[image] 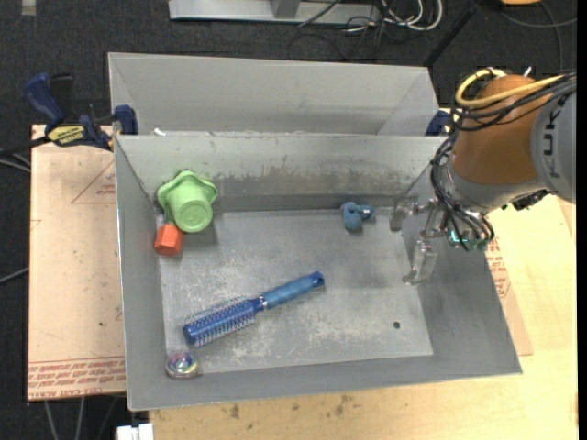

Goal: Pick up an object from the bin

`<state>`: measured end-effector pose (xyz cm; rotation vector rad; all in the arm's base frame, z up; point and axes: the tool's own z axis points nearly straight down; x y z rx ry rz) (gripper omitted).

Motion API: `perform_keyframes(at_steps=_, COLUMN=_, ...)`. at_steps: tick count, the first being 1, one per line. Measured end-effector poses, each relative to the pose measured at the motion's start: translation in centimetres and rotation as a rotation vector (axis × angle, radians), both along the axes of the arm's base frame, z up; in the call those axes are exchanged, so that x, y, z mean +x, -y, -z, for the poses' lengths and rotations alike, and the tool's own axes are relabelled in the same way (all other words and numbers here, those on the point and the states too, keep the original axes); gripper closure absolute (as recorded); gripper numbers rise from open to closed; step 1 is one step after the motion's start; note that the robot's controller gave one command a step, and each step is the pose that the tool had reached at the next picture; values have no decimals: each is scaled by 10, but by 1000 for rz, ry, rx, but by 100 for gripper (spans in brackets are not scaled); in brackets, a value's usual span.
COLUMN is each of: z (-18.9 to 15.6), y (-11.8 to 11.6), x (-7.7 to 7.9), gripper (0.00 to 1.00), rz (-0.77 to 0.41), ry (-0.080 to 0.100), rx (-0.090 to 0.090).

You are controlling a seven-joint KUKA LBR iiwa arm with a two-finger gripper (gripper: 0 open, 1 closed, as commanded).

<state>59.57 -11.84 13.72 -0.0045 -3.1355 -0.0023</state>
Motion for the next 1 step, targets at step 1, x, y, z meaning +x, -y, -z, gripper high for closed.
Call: perform_keyframes(at_steps=1, z=69, y=-84, x=-17, gripper=0, rz=178, ry=1, rx=2)
